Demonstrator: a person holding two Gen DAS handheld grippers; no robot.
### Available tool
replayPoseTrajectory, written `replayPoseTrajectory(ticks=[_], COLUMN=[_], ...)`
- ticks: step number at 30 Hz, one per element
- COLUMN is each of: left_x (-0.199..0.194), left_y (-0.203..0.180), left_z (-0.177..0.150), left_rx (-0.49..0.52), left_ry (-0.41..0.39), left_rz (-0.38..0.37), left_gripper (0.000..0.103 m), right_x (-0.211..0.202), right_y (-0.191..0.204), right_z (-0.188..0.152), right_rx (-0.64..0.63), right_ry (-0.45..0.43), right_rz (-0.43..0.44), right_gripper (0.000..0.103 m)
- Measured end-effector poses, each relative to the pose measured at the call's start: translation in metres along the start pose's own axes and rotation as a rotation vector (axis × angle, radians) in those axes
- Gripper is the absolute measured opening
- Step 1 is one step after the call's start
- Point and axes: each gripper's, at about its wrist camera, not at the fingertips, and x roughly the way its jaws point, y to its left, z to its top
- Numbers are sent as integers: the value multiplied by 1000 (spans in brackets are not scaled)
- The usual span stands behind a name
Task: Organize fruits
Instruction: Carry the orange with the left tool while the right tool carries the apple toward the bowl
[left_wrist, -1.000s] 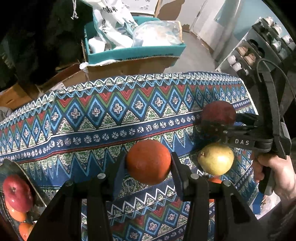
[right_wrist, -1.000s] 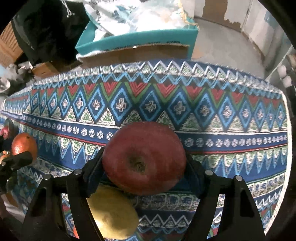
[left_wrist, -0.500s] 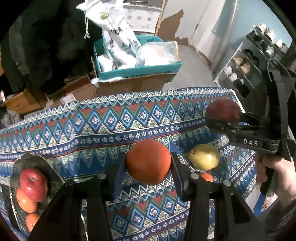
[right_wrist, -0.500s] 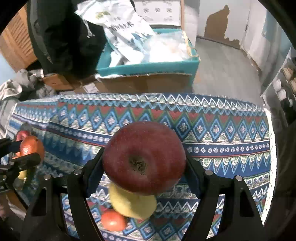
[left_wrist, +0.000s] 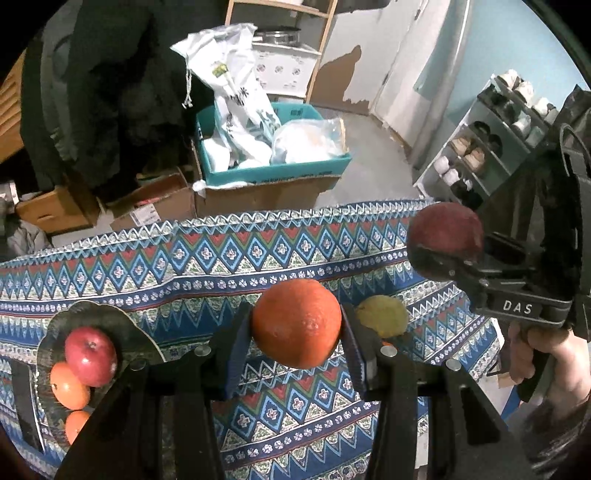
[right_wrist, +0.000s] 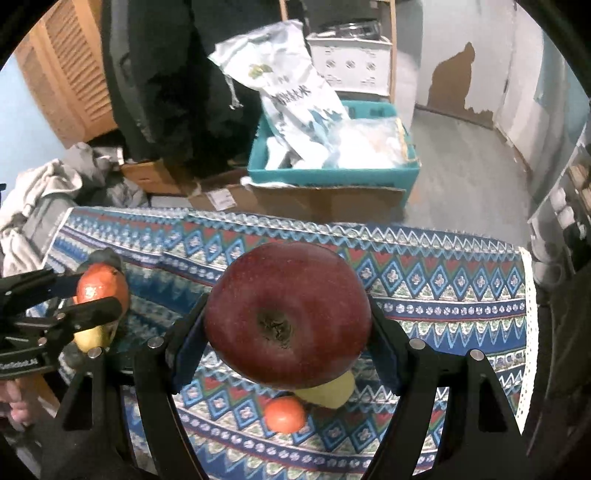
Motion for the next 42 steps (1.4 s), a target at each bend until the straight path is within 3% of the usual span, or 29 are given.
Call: replayPoseTrajectory(ticks=[20,42], left_x=[-53,-92], left_y=[17,72], left_z=[-12,-28], left_rx=[-14,-102], left_ry=[-70,-123], left_rz=[12,47], left_gripper=[47,47], right_x=[-42,-29], right_y=[75,151], right_z=[12,30], right_rx=[-124,-223], right_ry=[-75,-68], right_rz=[92,191], right_gripper=[77,77])
